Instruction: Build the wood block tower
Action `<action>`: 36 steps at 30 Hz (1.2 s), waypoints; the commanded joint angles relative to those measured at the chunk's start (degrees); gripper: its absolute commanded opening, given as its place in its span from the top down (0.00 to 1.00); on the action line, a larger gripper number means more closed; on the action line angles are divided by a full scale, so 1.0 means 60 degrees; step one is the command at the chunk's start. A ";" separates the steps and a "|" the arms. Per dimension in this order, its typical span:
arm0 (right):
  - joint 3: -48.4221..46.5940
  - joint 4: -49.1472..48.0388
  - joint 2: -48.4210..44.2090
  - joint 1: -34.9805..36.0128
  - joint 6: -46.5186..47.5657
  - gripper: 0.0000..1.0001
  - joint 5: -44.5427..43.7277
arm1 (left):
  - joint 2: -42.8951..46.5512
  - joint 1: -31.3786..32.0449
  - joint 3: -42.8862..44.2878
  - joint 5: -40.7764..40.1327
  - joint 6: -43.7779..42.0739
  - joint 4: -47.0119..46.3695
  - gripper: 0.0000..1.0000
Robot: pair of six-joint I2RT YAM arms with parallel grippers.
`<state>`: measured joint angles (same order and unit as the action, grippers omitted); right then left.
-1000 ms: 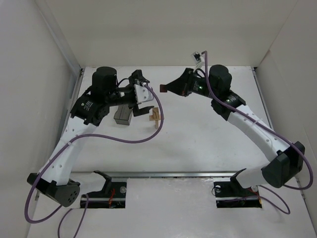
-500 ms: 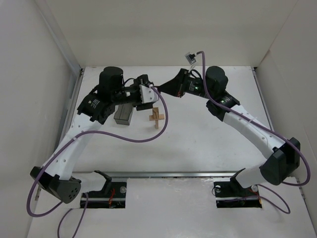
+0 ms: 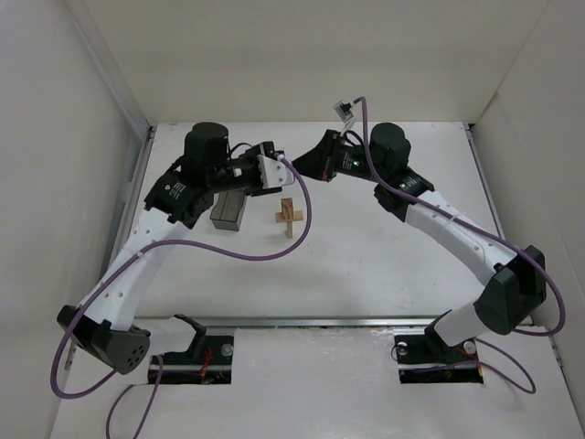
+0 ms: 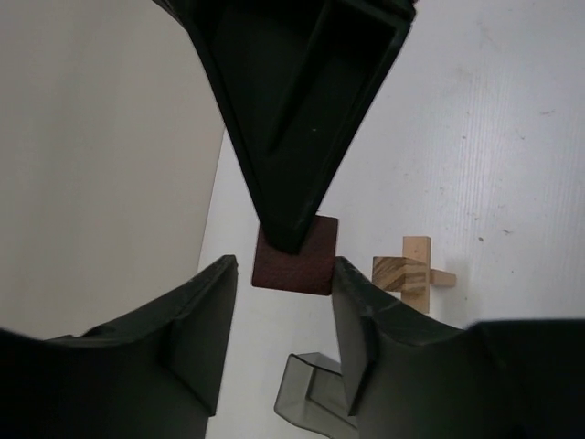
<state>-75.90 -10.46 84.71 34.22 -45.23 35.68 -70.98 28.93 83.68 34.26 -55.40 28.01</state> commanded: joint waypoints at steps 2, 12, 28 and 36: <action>-0.0124 -0.0176 0.0193 0.0157 0.0156 1.00 0.0235 | 0.0097 0.0071 -0.0031 0.0237 -0.0289 -0.0127 0.64; -0.0342 -0.0016 0.0486 0.0157 0.0244 0.94 0.0643 | 0.0097 0.0071 0.0159 0.0325 -0.0391 0.0254 1.00; 0.0887 0.4934 -0.2147 -0.1556 0.2088 0.24 -0.4843 | -0.3447 0.0071 0.3778 -0.0656 0.1776 0.4823 1.00; 0.1693 0.5800 -0.3073 -0.1850 0.2412 0.24 -0.6093 | -0.4897 0.0511 0.4919 -0.1885 0.2099 0.6038 1.00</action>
<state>-66.94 20.71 66.63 23.77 -32.95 4.64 -98.61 30.44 109.06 26.17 -44.47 58.96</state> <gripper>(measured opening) 0.764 0.319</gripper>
